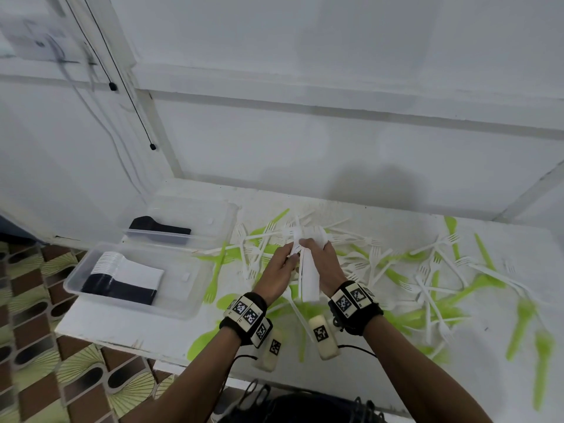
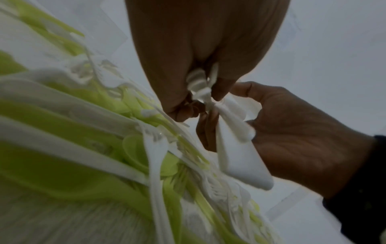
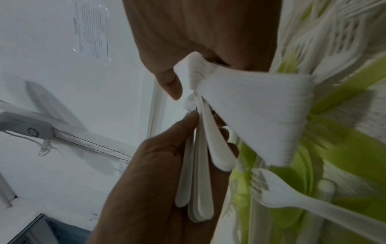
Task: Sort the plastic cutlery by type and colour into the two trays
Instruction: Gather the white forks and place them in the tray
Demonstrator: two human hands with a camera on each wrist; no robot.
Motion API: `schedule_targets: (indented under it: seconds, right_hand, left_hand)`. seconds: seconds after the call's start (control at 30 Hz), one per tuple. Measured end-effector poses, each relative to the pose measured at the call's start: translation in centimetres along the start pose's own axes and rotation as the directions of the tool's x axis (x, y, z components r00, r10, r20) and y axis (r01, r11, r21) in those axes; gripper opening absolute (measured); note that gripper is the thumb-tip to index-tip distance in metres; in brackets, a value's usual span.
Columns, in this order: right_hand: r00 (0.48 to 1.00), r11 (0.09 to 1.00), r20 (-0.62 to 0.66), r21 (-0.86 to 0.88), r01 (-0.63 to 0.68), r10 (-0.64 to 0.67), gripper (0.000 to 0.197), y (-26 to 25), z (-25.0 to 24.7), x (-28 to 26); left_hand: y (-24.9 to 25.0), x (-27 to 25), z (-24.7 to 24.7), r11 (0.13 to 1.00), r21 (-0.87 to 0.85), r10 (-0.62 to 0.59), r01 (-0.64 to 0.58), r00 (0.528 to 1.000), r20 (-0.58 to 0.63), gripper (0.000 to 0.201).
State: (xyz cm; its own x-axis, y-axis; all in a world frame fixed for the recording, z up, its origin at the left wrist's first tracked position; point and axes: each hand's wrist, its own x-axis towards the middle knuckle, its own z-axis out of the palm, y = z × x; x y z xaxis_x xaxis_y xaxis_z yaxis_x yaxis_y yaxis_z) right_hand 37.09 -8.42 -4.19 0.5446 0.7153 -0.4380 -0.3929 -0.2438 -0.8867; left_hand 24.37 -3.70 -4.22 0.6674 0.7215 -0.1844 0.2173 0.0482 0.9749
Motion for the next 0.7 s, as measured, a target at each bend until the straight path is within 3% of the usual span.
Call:
schedule_targets:
  seconds: [0.1, 0.3, 0.47, 0.6, 0.7]
  right_hand:
    - [0.998, 0.998, 0.014, 0.009, 0.066, -0.066, 0.07, 0.4, -0.2, 0.1]
    - [0.992, 0.988, -0.002, 0.094, 0.126, -0.126, 0.058, 0.4, -0.3, 0.0]
    - [0.977, 0.967, 0.127, 0.208, 0.144, -0.172, 0.049, -0.7, 0.1, -0.8]
    - [0.991, 0.978, 0.079, 0.188, 0.091, -0.108, 0.06, -0.1, 0.6, -0.5]
    - [0.997, 0.976, 0.075, 0.218, 0.005, -0.021, 0.055, 0.2, 0.9, -0.6]
  left_hand:
    - [0.1, 0.1, 0.0, 0.999, -0.05, 0.002, -0.003, 1.0, -0.015, 0.026]
    - [0.0, 0.7, -0.2, 0.997, 0.003, 0.074, -0.074, 0.995, -0.059, 0.026]
    - [0.0, 1.1, -0.5, 0.992, -0.085, 0.075, -0.088, 0.986, -0.149, 0.036]
    - [-0.8, 0.6, -0.2, 0.995, -0.008, 0.101, -0.104, 0.984, -0.15, 0.048]
    - [0.1, 0.4, -0.5, 0.996, -0.084, 0.017, -0.027, 0.993, -0.113, 0.05]
